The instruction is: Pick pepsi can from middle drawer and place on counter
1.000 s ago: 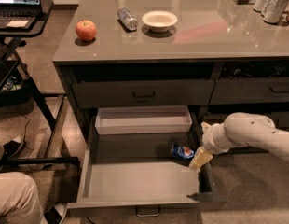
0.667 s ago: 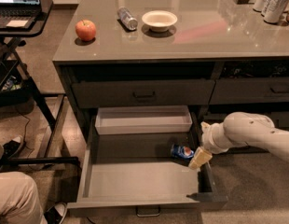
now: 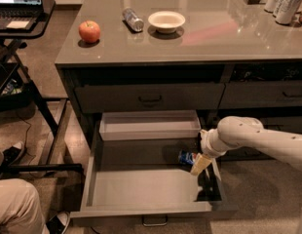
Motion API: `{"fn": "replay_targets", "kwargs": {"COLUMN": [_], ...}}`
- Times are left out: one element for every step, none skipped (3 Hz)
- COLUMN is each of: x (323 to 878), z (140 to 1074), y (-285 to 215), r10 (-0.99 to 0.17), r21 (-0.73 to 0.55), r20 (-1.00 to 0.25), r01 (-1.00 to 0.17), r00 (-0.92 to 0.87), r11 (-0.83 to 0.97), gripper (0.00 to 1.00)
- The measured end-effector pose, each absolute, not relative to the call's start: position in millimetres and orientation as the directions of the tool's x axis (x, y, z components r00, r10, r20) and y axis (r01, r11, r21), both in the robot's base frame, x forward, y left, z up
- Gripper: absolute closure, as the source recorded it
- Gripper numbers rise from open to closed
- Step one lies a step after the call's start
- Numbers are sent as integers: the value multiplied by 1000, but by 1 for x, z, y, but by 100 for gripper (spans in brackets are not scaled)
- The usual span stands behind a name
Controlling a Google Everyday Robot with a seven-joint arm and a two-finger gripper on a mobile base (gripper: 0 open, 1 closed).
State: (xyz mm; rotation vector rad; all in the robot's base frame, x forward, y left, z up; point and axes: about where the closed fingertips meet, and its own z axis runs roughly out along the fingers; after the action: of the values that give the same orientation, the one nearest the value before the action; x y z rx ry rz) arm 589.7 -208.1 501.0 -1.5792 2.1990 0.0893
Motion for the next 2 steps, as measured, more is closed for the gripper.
{"fn": "replay_targets", "kwargs": {"x": [605, 615], "z": [461, 426], "y": [-206, -209], "r10": [-894, -889], "r21": [-155, -118], "r20": [-376, -386], "r01": [-934, -942], "r00": [-246, -247], "r11": [322, 313], "gripper": [0, 0]}}
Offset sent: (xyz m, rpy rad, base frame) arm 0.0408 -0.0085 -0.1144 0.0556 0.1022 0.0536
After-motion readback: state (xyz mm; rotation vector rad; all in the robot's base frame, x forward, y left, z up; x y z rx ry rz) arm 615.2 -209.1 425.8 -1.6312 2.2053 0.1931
